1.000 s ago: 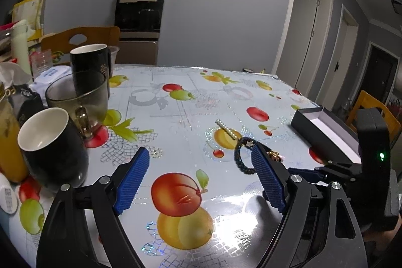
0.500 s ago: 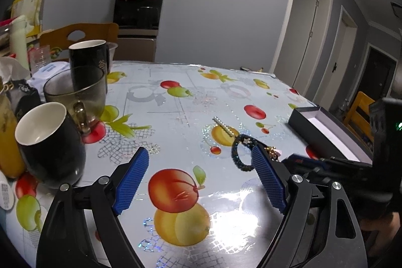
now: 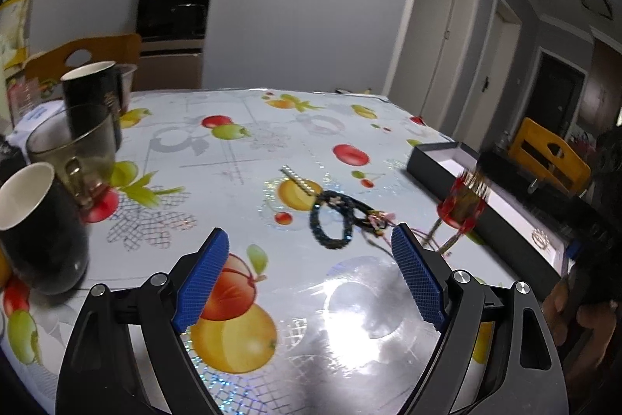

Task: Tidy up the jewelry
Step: 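Grasp the red tassel ornament with the right tool and lift it toward the box, then grasp the pink cord with the left tool while the right tool holds the tassel over the box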

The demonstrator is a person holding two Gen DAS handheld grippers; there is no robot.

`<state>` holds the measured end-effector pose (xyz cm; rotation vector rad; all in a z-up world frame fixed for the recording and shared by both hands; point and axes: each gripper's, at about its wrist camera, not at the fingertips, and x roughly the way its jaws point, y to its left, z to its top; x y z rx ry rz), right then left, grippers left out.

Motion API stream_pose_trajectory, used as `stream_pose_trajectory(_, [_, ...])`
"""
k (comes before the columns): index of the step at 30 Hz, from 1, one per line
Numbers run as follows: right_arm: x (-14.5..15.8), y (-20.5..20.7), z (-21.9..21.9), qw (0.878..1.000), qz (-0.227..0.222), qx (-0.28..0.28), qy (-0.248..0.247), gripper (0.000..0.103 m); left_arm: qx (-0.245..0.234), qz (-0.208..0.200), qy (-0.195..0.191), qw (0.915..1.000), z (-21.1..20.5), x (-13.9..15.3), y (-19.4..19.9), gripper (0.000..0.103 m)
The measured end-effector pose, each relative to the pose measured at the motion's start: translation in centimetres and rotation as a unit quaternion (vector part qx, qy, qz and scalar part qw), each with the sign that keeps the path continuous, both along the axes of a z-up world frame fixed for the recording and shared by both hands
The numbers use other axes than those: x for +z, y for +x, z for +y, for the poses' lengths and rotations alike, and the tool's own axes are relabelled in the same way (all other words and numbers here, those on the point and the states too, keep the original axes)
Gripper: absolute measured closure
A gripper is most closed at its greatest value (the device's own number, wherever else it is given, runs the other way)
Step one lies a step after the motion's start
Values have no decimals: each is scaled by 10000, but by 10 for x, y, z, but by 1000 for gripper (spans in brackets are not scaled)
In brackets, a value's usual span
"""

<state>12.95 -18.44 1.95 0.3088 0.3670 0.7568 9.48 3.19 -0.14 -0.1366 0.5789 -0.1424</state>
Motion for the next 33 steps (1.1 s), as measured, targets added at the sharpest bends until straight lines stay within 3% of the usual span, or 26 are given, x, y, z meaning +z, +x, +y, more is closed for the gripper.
stream_pose_trajectory(7, [8,-3,-25,9975,-208,-160,651,81,-535,267,-244,9979,-21,-7,11,15])
stream_pose_trajectory(15, [10,-13,-52,9942,-404,-521,846,81,-688,758,-653,9926,-50,-22,36,19])
stream_pose_trajectory(20, [7,-13,-66,9920,-352,-569,1073,81,-614,1244,-711,9878,-60,-34,54,34])
stream_pose_trajectory(22, [6,-11,-68,9914,-307,-555,1143,81,-655,1442,-593,9856,-67,-39,63,38])
stream_pose_trajectory(27, [5,-12,-65,9921,-323,-508,1098,81,-639,1472,-136,9869,-84,-39,70,39])
stream_pose_trajectory(33, [3,-12,-70,9908,-265,-522,1219,81,-401,1529,745,9846,-102,-40,75,61])
